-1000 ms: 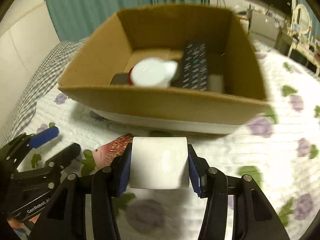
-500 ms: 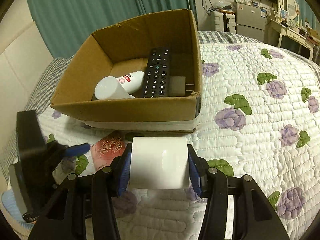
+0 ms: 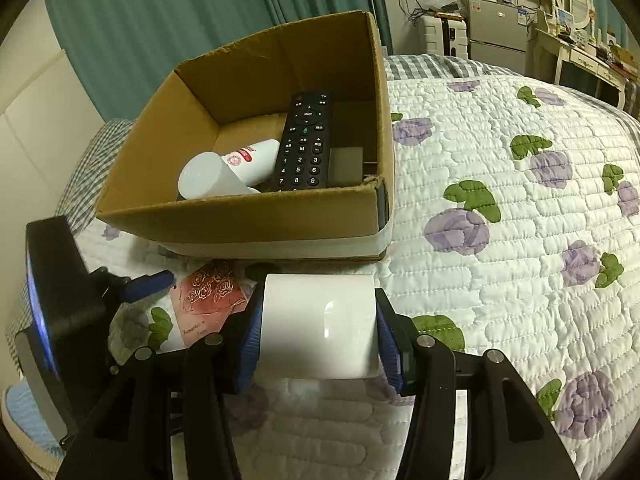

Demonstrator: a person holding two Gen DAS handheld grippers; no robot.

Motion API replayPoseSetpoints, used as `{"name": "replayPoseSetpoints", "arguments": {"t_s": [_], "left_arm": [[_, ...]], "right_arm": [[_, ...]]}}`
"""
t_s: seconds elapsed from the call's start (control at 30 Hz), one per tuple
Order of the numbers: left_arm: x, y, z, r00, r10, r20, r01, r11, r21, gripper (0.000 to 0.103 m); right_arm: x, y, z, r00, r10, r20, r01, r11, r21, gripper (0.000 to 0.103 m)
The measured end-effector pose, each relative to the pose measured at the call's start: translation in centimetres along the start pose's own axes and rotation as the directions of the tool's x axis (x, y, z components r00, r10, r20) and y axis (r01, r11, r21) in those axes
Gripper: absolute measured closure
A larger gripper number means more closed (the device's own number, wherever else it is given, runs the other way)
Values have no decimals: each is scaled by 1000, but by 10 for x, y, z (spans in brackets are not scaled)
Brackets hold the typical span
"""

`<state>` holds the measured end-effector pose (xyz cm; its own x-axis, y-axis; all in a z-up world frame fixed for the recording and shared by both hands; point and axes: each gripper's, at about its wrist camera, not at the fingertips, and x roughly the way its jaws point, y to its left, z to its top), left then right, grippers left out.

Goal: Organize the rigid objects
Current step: 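Grasp the white rectangular block with the right tool while the left grasps the pink rose card, then carry the block and card over the box and release both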

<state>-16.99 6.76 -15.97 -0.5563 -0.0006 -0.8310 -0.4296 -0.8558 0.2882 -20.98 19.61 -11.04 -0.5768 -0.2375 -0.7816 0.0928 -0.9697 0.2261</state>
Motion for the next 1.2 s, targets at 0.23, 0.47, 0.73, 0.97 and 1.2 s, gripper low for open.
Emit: {"name": "replayPoseSetpoints", "arguments": {"t_s": [0.23, 0.47, 0.73, 0.97, 1.2], "left_arm": [[20, 23, 12, 994, -111, -1, 111, 992, -58, 23], [-1, 21, 8, 996, -80, 44, 82, 996, -42, 35], [-50, 36, 1, 987, -96, 127, 113, 985, -130, 35], [-102, 27, 17, 973, -55, 224, 102, 973, -206, 35], [-156, 50, 25, 949, 5, 315, 80, 963, -257, 35]], "right_arm": [[0, -1, 0, 1000, 2, -2, -2, 1000, 4, 53], [-7, 3, 0, 1000, 1, 12, -1, 1000, -8, 53], [-34, 20, 3, 998, -6, 65, 9, 999, -51, 53], [-79, 34, 10, 990, -17, 144, 29, 996, -85, 53], [-118, 41, 33, 971, -13, 238, 42, 992, -115, 53]]}}
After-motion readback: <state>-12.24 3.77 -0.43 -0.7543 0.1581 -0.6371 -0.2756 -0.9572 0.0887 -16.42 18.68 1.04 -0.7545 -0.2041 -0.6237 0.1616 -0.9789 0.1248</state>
